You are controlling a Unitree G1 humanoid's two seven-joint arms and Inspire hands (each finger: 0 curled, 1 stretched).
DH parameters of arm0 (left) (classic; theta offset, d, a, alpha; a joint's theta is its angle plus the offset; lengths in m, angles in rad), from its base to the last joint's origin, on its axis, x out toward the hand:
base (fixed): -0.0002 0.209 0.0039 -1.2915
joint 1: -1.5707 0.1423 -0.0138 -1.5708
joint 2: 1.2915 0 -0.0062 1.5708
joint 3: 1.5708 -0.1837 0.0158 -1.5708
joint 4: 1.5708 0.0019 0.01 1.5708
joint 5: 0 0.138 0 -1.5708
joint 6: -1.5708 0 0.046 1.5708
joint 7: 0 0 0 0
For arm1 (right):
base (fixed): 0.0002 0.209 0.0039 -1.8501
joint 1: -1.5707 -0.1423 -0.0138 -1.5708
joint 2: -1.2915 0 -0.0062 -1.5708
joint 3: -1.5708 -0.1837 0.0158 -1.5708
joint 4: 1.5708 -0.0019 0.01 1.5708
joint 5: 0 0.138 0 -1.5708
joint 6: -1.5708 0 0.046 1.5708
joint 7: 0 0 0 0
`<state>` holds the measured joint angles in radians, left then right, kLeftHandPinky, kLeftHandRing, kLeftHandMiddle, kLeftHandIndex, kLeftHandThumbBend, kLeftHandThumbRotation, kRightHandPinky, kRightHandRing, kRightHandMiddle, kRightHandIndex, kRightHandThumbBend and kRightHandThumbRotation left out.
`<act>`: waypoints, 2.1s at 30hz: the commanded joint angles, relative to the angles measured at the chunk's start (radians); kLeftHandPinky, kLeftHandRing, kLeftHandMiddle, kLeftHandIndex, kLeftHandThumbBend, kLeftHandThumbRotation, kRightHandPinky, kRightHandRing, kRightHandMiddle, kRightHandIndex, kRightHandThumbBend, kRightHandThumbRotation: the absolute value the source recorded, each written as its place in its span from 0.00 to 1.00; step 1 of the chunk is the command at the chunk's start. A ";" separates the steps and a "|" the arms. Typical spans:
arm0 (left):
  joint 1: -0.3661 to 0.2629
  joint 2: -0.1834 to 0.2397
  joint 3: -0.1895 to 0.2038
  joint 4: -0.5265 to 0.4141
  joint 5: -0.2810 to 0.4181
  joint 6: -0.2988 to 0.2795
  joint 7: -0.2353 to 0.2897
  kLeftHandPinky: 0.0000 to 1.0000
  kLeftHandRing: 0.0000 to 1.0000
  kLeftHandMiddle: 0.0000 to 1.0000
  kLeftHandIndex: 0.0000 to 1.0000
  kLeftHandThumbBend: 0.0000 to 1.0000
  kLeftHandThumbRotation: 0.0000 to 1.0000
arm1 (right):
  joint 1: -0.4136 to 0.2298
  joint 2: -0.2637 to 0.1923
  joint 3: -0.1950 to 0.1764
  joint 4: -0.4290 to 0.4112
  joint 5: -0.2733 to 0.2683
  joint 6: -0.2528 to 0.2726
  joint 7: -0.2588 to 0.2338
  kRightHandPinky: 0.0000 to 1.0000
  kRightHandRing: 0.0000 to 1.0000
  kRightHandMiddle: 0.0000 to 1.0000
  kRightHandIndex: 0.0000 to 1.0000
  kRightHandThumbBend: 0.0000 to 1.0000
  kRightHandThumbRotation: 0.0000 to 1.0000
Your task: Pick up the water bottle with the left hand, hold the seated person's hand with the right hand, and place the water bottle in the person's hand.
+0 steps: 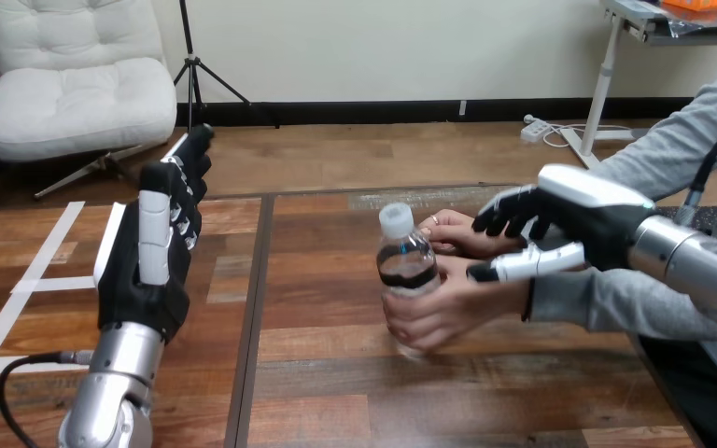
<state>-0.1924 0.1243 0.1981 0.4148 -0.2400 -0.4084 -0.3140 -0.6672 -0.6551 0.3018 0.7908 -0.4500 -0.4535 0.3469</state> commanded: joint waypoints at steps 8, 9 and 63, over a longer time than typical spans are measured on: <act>0.048 0.003 -0.022 -0.169 0.009 0.014 0.009 1.00 0.97 0.92 0.82 0.98 1.00 | 0.039 -0.028 -0.091 -0.163 0.063 0.044 -0.007 0.69 0.75 0.76 0.76 1.00 0.85; 0.053 0.004 -0.023 -0.175 0.012 0.017 0.011 1.00 0.97 0.92 0.82 0.98 1.00 | 0.044 -0.028 -0.096 -0.174 0.067 0.052 -0.004 0.69 0.75 0.77 0.76 1.00 0.85; 0.314 -0.017 -0.066 -0.481 -0.023 0.075 -0.001 0.95 0.93 0.91 0.87 0.77 0.97 | 0.626 0.400 -0.332 -0.835 0.980 0.350 -0.022 0.99 0.93 0.91 0.92 1.00 1.00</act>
<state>0.1305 0.1112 0.1661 0.0772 -0.2559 -0.3519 -0.3178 -0.0542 -0.3095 0.0200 0.1916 0.4068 -0.1698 0.3427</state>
